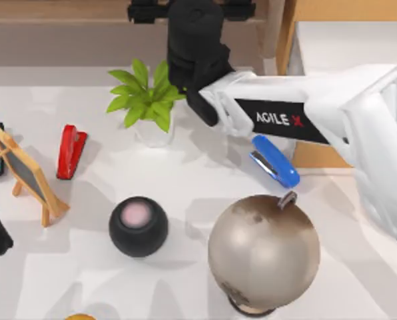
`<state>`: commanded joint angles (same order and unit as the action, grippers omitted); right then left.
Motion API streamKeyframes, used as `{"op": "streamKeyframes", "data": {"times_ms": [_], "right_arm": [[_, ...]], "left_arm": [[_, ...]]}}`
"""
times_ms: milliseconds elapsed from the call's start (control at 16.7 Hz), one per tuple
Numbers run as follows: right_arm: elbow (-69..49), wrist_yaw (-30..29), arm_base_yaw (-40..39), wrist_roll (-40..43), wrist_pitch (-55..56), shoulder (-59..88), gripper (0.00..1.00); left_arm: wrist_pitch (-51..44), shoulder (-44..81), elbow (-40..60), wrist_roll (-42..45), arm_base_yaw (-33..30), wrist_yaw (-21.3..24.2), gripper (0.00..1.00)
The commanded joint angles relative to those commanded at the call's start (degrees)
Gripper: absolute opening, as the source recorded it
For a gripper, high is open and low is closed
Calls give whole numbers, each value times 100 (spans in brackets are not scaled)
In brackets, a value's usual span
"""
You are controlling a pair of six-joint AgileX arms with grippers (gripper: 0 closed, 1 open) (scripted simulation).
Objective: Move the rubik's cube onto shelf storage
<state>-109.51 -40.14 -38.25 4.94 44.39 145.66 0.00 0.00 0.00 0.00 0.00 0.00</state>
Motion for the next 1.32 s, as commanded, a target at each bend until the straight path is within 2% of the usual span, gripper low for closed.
{"op": "streamKeyframes", "data": {"times_ms": [300,540,720,1020,1320], "right_arm": [[54,28,-11,37,58,-55,100],[835,389,2,621,889,-828,100],[2006,791,32,1432,2078,-1680,100],[4689,1440,189,3121,4232,-2826,100],[7305,1949,337,4998,5615,-3546,100]], "left_arm": [[0,0,0,0,0,0,100],[0,0,0,0,0,0,100],[0,0,0,0,0,0,100],[0,0,0,0,0,0,100],[0,0,0,0,0,0,100]]}}
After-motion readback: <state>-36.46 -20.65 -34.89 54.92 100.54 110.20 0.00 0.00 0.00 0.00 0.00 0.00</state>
